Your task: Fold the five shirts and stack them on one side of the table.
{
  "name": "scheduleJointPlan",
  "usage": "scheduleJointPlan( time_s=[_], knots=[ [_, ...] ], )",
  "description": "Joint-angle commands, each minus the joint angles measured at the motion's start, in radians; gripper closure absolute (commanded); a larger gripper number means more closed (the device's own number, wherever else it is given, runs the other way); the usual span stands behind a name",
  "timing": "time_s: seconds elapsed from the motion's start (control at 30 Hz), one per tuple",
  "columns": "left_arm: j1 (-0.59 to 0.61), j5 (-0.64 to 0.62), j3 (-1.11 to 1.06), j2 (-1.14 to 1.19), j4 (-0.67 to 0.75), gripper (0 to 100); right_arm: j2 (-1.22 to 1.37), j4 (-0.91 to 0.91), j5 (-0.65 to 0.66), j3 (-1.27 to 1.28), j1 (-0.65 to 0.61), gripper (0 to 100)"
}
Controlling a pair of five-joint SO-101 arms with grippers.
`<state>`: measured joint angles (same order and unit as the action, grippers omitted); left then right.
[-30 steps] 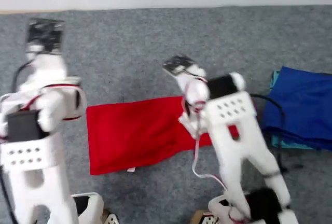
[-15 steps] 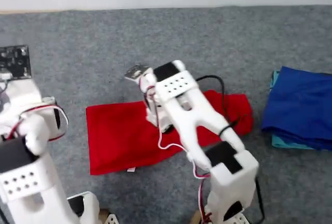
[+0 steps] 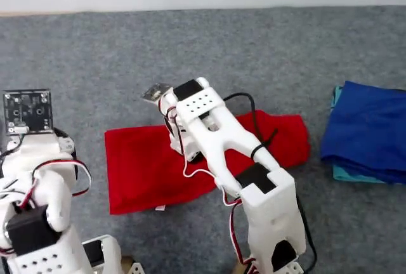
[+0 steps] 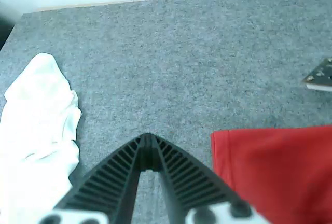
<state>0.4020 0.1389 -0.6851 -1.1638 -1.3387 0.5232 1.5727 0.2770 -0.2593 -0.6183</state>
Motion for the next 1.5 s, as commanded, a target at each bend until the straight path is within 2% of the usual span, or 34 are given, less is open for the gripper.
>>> scheduleJointPlan(
  time_s=[0.0, 0.37, 0.83, 1.17, 1.47],
  knots=[
    [0.003, 0.015, 0.002, -0.017, 0.021, 100, -0.010, -0.036, -0.003, -0.041, 0.002, 98.8],
    [0.003, 0.018, 0.002, -0.017, 0.021, 100, 0.056, -0.008, -0.002, -0.037, 0.054, 98.8],
    [0.003, 0.018, 0.002, -0.017, 0.021, 100, 0.059, 0.208, -0.003, -0.035, 0.048, 98.8],
    [0.003, 0.020, 0.002, -0.015, 0.021, 100, 0.068, 0.188, -0.002, 0.072, -0.007, 98.8],
    [0.002, 0.020, 0.001, -0.012, 0.021, 100, 0.039, 0.188, 0.000, 0.038, -0.016, 98.8]
  ],
)
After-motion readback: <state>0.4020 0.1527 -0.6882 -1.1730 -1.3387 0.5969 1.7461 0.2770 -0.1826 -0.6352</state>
